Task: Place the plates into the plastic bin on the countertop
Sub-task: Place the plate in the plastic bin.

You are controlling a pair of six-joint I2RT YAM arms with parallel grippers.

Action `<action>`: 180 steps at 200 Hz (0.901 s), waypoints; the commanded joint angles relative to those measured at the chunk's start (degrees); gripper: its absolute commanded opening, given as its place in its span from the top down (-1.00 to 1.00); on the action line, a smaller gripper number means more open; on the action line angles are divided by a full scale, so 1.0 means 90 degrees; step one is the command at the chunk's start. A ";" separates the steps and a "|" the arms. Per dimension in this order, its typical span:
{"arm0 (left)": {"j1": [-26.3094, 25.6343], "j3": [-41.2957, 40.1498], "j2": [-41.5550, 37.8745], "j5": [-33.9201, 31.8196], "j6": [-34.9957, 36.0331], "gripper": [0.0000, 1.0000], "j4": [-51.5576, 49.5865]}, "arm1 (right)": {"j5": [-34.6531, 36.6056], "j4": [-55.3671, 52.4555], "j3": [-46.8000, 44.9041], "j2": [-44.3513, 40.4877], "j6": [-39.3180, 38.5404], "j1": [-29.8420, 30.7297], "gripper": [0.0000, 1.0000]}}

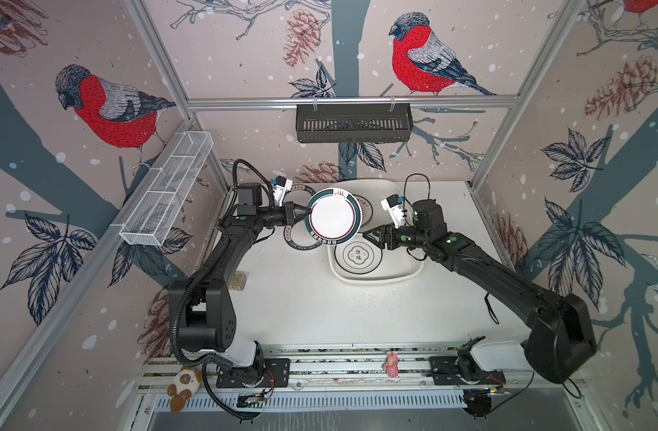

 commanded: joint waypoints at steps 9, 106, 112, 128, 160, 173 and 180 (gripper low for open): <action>-0.0034 -0.0019 -0.0003 0.0246 -0.0055 1.00 0.0334 | -0.0094 0.0419 0.0053 0.0026 0.0085 0.0027 -0.21; -0.0239 -0.0083 -0.0186 0.0251 0.0011 1.00 0.0352 | -0.0170 0.0661 0.0310 0.0440 0.0199 0.0032 -0.09; -0.0239 -0.0092 -0.0205 0.0228 0.0028 1.00 0.0329 | -0.0190 0.0704 0.0310 0.0466 0.0225 0.0026 -0.08; -0.0256 -0.0085 -0.0252 0.0189 0.0129 1.00 0.0271 | -0.0302 0.0827 0.0310 0.0519 0.0293 0.0027 0.01; -0.0278 -0.0118 -0.0333 0.0109 0.0281 1.00 0.0186 | -0.0398 0.1045 0.0242 0.0520 0.0421 0.0014 0.13; -0.0297 -0.0148 -0.0364 0.0102 0.0294 1.00 0.0196 | -0.0497 0.1161 0.0196 0.0522 0.0508 -0.0010 0.21; -0.0315 -0.0156 -0.0383 0.0084 0.0329 1.00 0.0187 | -0.0537 0.1223 0.0174 0.0533 0.0548 -0.0025 0.22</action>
